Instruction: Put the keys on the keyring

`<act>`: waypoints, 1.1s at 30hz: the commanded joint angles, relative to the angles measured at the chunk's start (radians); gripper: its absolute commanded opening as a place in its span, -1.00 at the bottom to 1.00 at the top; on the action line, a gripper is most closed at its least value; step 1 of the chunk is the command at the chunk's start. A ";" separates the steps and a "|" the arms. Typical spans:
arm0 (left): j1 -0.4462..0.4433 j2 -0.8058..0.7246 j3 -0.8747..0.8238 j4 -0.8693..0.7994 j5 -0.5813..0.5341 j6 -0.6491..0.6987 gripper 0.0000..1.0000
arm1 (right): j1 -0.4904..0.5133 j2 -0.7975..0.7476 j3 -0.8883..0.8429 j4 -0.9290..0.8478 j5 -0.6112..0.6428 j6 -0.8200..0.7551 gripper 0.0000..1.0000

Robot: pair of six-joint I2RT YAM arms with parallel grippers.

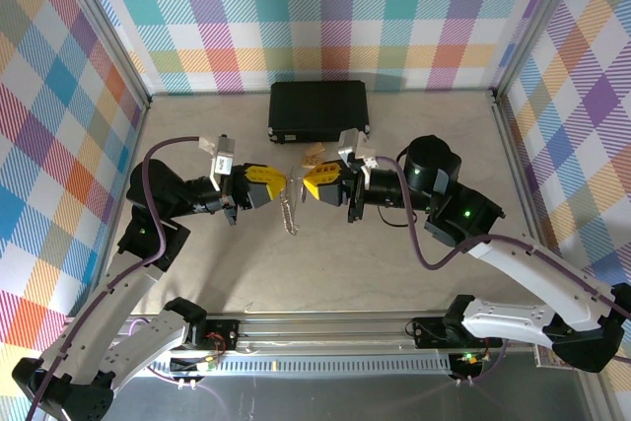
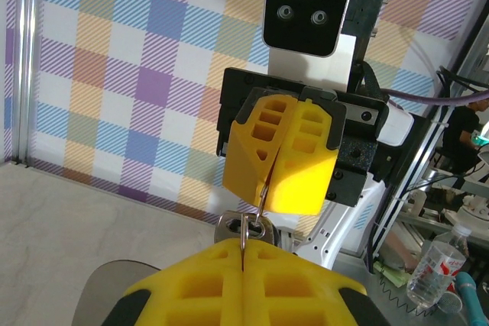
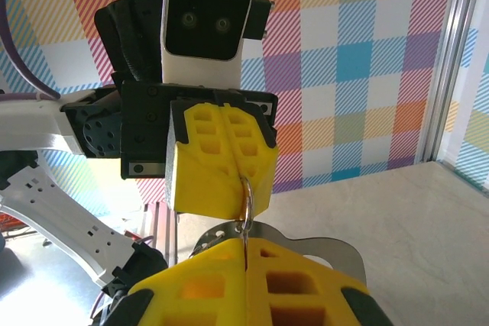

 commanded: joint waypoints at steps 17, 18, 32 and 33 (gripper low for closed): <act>-0.009 -0.003 -0.023 -0.004 -0.001 0.048 -1.00 | 0.015 0.040 0.053 0.034 0.020 -0.018 -1.00; -0.008 -0.005 -0.024 -0.010 -0.003 0.054 -1.00 | 0.015 0.040 0.053 0.034 0.021 -0.017 -1.00; -0.039 -0.042 0.062 -0.403 -0.065 0.478 -1.00 | 0.015 -0.012 0.047 -0.122 -0.028 -0.099 -1.00; -0.038 -0.042 0.061 -0.403 -0.060 0.479 -1.00 | 0.015 -0.012 0.044 -0.124 -0.028 -0.102 -1.00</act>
